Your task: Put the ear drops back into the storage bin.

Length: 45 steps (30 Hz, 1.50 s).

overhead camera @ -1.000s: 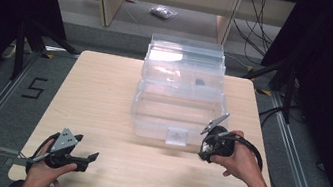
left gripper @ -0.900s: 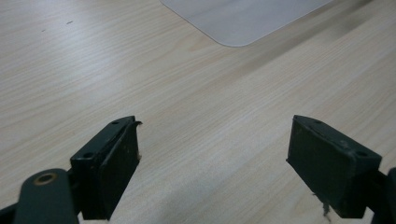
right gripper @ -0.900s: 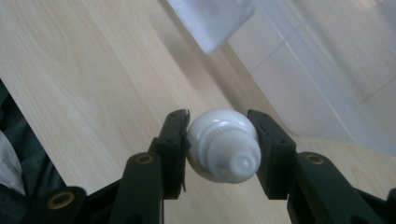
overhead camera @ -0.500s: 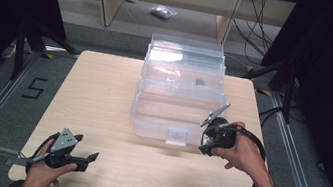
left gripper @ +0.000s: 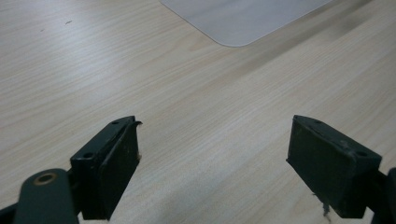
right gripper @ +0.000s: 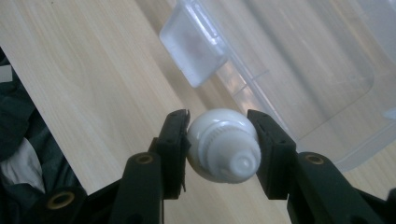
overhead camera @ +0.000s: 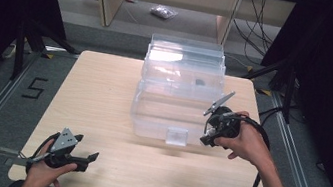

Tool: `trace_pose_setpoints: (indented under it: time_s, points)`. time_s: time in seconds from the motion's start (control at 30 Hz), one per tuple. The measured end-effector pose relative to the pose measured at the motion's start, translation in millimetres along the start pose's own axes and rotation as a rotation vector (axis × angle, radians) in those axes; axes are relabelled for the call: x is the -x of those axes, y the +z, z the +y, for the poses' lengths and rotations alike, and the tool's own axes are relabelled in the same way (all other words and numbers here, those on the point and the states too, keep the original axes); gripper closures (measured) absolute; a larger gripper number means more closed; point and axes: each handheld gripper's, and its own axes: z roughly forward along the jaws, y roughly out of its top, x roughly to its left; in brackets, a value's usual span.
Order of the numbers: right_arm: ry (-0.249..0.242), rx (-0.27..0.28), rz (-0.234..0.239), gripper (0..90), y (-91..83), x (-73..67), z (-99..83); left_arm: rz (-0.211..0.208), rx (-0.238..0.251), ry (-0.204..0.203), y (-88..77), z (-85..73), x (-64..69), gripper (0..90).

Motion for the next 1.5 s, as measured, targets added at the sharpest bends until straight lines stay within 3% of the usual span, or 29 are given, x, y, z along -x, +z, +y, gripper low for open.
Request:
trace_pose_setpoints:
  time_s: [0.5,0.93,1.17,1.23,1.47,1.5]
  points:
    - [0.043,-0.014,-0.027,60.2,-2.5,27.3,17.5,-0.001,-0.001,0.002,-0.1,-0.1,-0.1,16.0]
    - [0.143,-0.049,-0.025,60.2,23.0,62.2,28.7,-0.003,-0.001,0.003,-0.1,-0.1,-0.3,16.0]
    - [0.157,-0.082,-0.035,60.2,44.0,80.6,30.7,-0.004,-0.002,0.003,-0.2,-0.2,-0.3,16.0]
    - [0.194,-0.096,-0.029,60.1,48.9,83.1,30.6,-0.004,-0.002,0.002,-0.1,-0.2,-0.3,16.0]
    - [0.201,-0.131,-0.051,60.1,66.7,94.3,29.0,-0.006,0.006,0.002,0.4,-0.5,-0.3,16.0]
    - [0.226,-0.14,-0.047,60.2,71.7,96.7,29.7,-0.005,0.007,0.002,0.4,-0.5,-0.3,16.0]
